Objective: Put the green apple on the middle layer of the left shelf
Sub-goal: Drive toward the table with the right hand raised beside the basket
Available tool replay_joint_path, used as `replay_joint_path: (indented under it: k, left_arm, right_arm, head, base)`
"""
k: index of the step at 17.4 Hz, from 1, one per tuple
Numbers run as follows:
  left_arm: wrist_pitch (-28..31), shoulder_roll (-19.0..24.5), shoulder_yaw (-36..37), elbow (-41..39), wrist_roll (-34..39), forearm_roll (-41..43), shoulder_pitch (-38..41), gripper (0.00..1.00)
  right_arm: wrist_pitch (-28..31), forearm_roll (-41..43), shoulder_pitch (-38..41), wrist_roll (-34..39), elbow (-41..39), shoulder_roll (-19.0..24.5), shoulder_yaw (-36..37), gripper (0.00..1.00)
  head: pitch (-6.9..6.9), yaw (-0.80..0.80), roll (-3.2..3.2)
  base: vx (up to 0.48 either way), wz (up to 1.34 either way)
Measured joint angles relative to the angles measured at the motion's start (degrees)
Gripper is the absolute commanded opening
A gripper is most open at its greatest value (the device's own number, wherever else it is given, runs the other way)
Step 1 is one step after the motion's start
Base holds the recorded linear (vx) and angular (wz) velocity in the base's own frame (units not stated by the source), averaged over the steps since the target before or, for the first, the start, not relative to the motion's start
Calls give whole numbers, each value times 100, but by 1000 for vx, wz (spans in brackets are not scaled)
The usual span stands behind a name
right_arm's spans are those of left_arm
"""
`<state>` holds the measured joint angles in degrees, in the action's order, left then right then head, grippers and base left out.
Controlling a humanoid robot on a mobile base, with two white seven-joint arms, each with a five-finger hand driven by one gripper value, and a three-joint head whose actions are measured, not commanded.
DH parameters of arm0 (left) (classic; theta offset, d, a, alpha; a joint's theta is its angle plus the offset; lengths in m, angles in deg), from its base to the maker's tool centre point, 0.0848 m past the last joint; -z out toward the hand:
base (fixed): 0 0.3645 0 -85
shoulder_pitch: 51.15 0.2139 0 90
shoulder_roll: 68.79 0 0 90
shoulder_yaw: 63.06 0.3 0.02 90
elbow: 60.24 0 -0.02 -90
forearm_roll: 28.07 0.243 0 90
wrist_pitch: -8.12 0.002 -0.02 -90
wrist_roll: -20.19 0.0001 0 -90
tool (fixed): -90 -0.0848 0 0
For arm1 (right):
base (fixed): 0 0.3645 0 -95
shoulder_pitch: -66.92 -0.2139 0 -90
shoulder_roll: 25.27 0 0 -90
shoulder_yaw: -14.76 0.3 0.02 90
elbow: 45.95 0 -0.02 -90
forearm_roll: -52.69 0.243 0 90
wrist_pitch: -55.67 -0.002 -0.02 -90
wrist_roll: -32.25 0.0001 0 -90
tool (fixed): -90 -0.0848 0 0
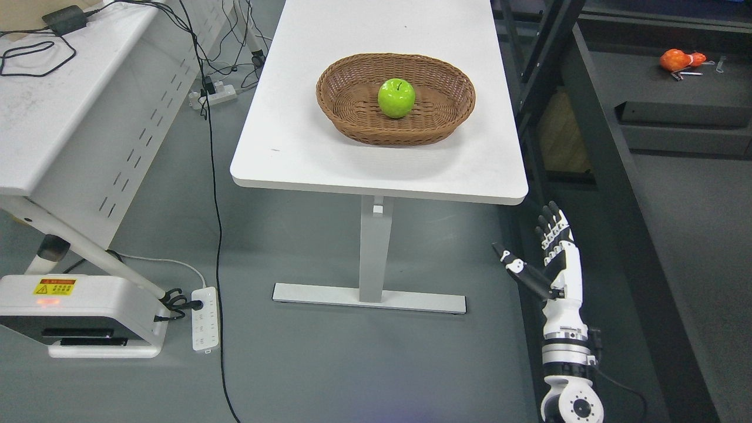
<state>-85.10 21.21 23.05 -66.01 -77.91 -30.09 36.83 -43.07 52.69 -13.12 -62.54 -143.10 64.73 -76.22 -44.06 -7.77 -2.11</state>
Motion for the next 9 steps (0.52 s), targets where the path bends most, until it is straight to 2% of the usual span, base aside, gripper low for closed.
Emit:
replay_joint_path:
  k: [9]
  left_arm:
    - [0, 0, 0, 0, 0, 0, 0, 100]
  right_arm:
    - [5, 0, 19, 43, -4, 0, -13, 100]
  head:
    - [0, 0, 0]
  base:
    - [0, 0]
